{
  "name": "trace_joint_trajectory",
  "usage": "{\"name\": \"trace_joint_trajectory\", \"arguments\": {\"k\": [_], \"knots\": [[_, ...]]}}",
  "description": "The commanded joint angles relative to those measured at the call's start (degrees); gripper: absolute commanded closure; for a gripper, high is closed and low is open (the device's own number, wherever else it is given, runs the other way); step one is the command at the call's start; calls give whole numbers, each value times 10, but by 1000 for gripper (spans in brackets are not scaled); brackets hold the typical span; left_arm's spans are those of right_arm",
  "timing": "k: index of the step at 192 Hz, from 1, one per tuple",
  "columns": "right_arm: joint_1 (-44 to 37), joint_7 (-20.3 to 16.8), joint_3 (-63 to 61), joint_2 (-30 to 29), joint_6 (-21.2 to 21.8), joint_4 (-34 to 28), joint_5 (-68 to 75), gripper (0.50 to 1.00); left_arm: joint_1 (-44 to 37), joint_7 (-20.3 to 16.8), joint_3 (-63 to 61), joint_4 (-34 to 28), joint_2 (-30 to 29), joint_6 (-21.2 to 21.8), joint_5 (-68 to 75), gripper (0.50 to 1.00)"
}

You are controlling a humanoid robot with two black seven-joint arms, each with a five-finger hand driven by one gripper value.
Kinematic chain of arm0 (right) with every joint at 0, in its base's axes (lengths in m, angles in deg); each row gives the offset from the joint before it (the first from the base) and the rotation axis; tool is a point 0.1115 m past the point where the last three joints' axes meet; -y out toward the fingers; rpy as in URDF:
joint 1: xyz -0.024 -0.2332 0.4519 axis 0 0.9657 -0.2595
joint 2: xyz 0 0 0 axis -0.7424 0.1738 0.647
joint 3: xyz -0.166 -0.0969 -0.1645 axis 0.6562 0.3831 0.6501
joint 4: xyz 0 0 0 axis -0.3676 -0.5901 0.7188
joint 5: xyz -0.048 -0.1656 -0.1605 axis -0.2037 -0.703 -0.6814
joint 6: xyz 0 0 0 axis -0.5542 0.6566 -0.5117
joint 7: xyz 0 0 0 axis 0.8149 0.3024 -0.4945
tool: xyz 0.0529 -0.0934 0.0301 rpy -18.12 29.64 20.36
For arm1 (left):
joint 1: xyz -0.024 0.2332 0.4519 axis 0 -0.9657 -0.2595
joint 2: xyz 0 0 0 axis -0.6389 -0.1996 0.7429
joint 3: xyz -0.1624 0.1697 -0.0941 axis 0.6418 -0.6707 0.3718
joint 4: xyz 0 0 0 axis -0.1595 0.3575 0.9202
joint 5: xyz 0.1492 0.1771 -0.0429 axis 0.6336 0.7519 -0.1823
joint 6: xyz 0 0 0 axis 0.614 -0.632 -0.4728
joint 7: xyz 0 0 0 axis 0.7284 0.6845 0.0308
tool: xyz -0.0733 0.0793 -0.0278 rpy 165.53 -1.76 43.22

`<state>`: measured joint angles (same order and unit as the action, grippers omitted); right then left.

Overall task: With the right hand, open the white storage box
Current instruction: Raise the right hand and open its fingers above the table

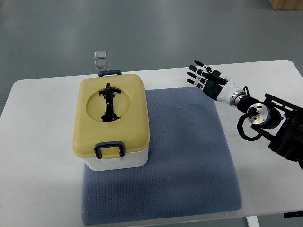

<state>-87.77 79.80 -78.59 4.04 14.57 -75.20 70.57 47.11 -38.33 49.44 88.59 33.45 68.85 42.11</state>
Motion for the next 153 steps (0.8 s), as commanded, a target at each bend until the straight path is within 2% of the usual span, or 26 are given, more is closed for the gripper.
{"name": "trace_joint_trajectory", "arguments": {"k": [1, 128, 153], "knots": [[1, 1, -2, 0, 1, 0, -7, 570, 0, -2, 0, -1, 0, 1, 0, 500], [-5, -1, 0, 10, 4, 26, -26, 570, 5, -4, -1, -2, 0, 4, -1, 500], [-16, 2, 0, 11, 4, 27, -82, 570, 5, -4, -1, -3, 0, 4, -1, 500]]}}
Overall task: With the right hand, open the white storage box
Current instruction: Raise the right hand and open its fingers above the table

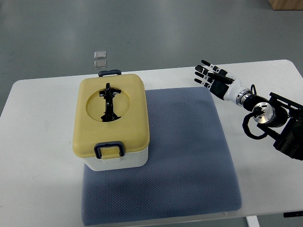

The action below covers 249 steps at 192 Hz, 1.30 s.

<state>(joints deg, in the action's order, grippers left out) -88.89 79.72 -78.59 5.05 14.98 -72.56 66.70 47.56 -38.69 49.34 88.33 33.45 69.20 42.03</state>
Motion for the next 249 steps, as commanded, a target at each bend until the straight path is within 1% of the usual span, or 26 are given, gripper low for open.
{"name": "trace_joint_trajectory", "arguments": {"k": [1, 22, 42, 50, 67, 82, 90, 99, 117, 143, 165, 177, 198, 227, 249], "knots": [[-5, 3, 0, 1, -1, 1, -52, 570, 0, 0, 0, 0, 0, 0, 0, 500], [-5, 9, -7, -1, -7, 6, -140, 570, 0, 0, 0, 1, 0, 0, 0, 500], [-1, 38, -9, -4, -13, 6, -183, 570, 0, 0, 0, 0, 0, 0, 0, 500], [-3, 43, -3, 0, -17, 5, -186, 570, 0, 0, 0, 0, 0, 0, 0, 500], [-6, 43, 0, 4, -17, 5, -191, 570, 0, 0, 0, 0, 0, 0, 0, 500], [-6, 43, 0, 22, -11, 4, -213, 568, 0, 0, 0, 0, 0, 0, 0, 500], [-4, 43, -9, 42, -8, -2, -246, 564, 0, 0, 0, 0, 0, 0, 0, 500], [-5, 44, -11, 46, -8, -5, -276, 560, -1, 0, 0, 0, 0, 0, 0, 500], [-5, 45, -11, 46, -16, -11, -318, 560, 0, 0, 0, 0, 0, 0, 0, 500], [-16, 44, -11, 50, -34, -10, -323, 560, 0, 0, 0, 0, 0, 0, 0, 500], [-25, 45, -11, 47, -31, -11, -322, 560, 0, 0, 0, 0, 0, 0, 0, 500], [-31, 53, -10, 49, -28, -11, -326, 560, 0, 0, -1, 0, 0, 0, 0, 500], [-48, 80, -4, 52, -26, -14, -366, 560, 0, 0, 0, 0, 0, 0, 0, 500], [-78, 158, -3, 63, -21, -31, -502, 562, -1, 0, -1, 0, 0, 0, 0, 500], [-112, 208, 4, 92, -21, -70, -618, 562, 0, 0, 0, 1, 0, 0, 0, 500]]}}
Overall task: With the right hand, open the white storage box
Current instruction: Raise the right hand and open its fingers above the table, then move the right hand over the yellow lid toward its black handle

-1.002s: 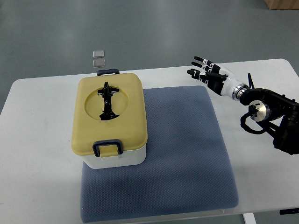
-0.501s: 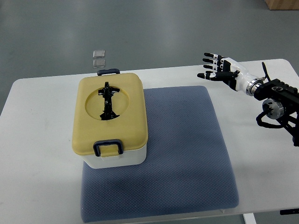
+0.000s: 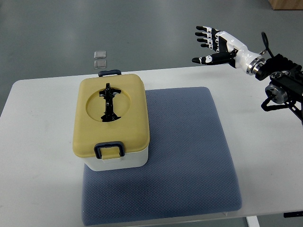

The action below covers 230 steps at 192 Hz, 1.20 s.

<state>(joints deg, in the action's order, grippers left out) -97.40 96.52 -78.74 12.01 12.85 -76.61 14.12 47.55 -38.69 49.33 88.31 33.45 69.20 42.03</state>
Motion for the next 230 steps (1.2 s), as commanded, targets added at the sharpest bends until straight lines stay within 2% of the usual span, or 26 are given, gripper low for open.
{"name": "trace_joint_trajectory", "arguments": {"k": [1, 16, 29, 51, 77, 95, 150, 190, 230], "knots": [[-27, 40, 6, 22, 1, -30, -92, 562, 0, 0, 0, 1, 0, 0, 0, 500], [-65, 77, 34, 39, 0, -61, -159, 566, 0, 0, 0, 0, 0, 0, 0, 500], [-100, 94, 72, 49, -1, -87, -188, 568, 0, 0, 0, 0, 0, 0, 0, 500], [-161, 97, 147, 70, -2, -124, -200, 576, 0, 0, 0, 0, 0, 0, 0, 500], [-238, 104, 239, 72, -6, -161, -215, 632, 0, 0, 0, 0, 0, 0, 0, 500], [-270, 105, 266, 64, -7, -171, -246, 634, 0, 0, 0, 0, 0, 0, 0, 500], [-299, 105, 274, 2, -8, -174, -391, 634, 0, 0, -1, 1, 0, 0, 0, 500], [-327, 105, 282, -59, -9, -167, -421, 632, 0, 0, 0, 0, 0, 0, 0, 500], [-351, 104, 313, -110, -30, -140, -435, 628, 0, 0, 0, 0, 0, 0, 0, 500]]}}
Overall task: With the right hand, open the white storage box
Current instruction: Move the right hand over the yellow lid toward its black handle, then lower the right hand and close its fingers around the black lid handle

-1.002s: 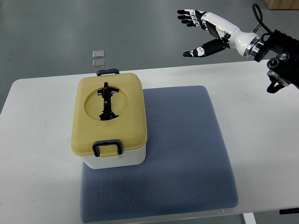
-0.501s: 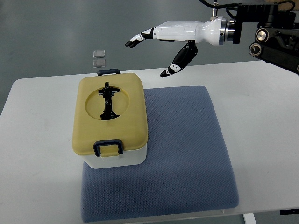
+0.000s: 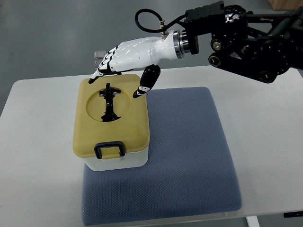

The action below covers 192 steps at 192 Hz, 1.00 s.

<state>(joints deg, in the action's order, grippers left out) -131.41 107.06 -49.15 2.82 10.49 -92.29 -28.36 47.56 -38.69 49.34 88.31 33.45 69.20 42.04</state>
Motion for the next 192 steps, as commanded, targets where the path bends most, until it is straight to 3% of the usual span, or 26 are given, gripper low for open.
{"name": "trace_joint_trajectory", "arguments": {"k": [1, 103, 137, 192], "knots": [[-11, -1, 17, -18, -6, 17, -11, 628, 0, 0, 0, 0, 0, 0, 0, 500], [-7, -6, 19, -77, -37, 44, -45, 621, 0, 0, 0, 0, 0, 0, 0, 500], [3, -45, 12, -85, -37, 50, -35, 577, 0, 0, 0, 1, 0, 0, 0, 500], [10, -43, 11, -89, -38, 50, -34, 595, 0, 0, -1, 0, 0, 0, 0, 500]]}}
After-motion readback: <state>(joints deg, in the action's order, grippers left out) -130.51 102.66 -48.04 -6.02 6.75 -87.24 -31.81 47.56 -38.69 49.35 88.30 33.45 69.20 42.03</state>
